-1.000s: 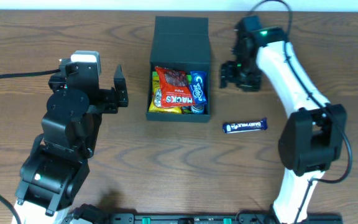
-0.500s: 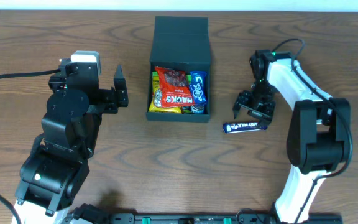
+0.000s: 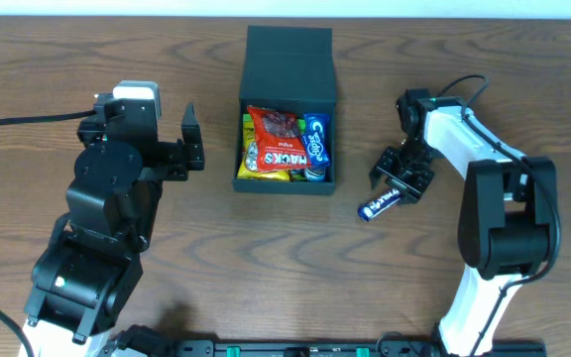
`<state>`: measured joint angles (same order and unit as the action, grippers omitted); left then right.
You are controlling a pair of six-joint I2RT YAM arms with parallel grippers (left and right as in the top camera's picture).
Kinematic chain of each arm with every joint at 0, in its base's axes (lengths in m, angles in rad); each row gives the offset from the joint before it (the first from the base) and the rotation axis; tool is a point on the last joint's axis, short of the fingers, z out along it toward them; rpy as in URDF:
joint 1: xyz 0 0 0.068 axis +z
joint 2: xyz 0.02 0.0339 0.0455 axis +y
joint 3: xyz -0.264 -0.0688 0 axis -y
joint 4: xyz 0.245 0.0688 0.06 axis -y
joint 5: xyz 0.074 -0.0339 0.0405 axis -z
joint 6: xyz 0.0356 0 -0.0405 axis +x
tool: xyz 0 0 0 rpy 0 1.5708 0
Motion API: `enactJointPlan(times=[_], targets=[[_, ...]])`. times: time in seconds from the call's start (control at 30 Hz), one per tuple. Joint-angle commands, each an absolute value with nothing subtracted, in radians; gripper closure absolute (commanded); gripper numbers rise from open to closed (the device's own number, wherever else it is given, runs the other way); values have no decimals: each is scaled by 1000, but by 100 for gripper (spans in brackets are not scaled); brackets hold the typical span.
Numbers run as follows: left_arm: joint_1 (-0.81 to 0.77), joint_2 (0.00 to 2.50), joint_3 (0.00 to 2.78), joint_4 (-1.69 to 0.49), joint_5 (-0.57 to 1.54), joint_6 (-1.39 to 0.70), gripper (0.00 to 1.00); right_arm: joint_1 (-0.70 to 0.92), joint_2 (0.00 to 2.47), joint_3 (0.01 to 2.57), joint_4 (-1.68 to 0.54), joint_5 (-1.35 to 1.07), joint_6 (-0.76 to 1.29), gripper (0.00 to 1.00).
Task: Pack container
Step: 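Grasp the purple Dairy Milk bar with the right gripper, then lower the Dairy Milk bar into the box beside the Oreo and release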
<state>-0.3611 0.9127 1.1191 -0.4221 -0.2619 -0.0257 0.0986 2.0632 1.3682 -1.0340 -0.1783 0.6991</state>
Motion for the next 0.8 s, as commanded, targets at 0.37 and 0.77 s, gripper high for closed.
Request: enactJointPlan(times=[0.37,0.77], targets=[[-358,908,1136,-410,-262,-29,5,115,2065,1403,-880,-131,528,92],[-358,907,1136,-411,-347,-24,5,267,2065,1907,-972,-133,351,93]])
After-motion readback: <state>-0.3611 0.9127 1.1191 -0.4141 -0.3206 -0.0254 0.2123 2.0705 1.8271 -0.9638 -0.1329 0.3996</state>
